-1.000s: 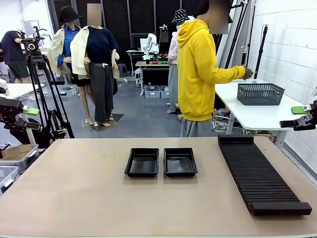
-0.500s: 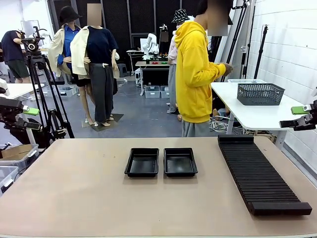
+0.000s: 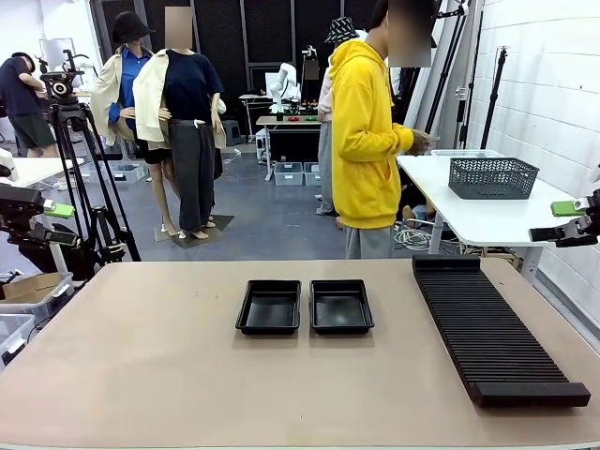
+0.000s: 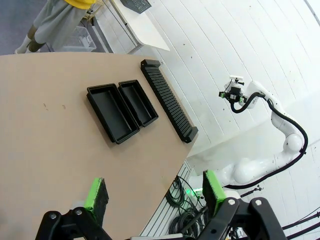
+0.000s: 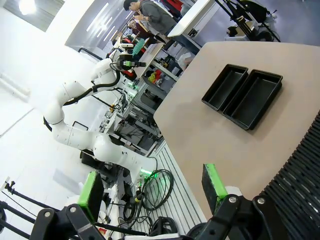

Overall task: Inspect and transfer BCBs to ESD trays.
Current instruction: Pick up the Blank PCB from the PCB Rack and place it in the left ESD tray.

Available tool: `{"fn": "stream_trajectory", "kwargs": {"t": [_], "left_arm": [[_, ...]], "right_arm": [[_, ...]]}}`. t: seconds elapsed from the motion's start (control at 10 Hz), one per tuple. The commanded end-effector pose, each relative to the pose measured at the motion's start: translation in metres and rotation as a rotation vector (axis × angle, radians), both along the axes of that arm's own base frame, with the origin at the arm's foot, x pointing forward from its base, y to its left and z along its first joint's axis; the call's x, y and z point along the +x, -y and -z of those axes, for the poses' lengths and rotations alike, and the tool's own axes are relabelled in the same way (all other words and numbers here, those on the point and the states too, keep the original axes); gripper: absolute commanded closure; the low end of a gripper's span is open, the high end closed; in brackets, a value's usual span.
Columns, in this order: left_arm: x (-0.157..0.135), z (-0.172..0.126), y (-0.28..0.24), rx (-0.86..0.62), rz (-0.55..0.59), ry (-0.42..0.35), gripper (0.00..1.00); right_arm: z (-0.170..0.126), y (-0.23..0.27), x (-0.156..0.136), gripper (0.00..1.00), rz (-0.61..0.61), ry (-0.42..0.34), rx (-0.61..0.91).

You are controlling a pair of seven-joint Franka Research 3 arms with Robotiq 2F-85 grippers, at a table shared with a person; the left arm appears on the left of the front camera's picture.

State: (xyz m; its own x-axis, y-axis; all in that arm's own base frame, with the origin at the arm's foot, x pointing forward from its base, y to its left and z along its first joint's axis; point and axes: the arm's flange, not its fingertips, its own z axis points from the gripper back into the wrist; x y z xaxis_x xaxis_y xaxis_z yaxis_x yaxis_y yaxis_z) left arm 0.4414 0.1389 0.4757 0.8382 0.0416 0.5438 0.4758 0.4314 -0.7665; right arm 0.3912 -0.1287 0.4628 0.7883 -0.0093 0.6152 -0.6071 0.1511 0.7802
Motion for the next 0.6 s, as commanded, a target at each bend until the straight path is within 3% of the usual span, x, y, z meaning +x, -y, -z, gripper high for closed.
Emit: {"fn": "stream_trajectory", "kwargs": {"t": [0.0, 0.5], "left_arm": [[-0.0005, -0.0017, -0.0003, -0.004, -0.010, -0.017, 0.00], [-0.0005, -0.0017, -0.0003, -0.004, -0.010, -0.017, 0.00]], "right_arm": [[-0.0021, -0.0009, -0.0004, 0.00, 0.007, -0.003, -0.002], [-0.0021, -0.0009, -0.0004, 0.00, 0.007, -0.003, -0.002]]}}
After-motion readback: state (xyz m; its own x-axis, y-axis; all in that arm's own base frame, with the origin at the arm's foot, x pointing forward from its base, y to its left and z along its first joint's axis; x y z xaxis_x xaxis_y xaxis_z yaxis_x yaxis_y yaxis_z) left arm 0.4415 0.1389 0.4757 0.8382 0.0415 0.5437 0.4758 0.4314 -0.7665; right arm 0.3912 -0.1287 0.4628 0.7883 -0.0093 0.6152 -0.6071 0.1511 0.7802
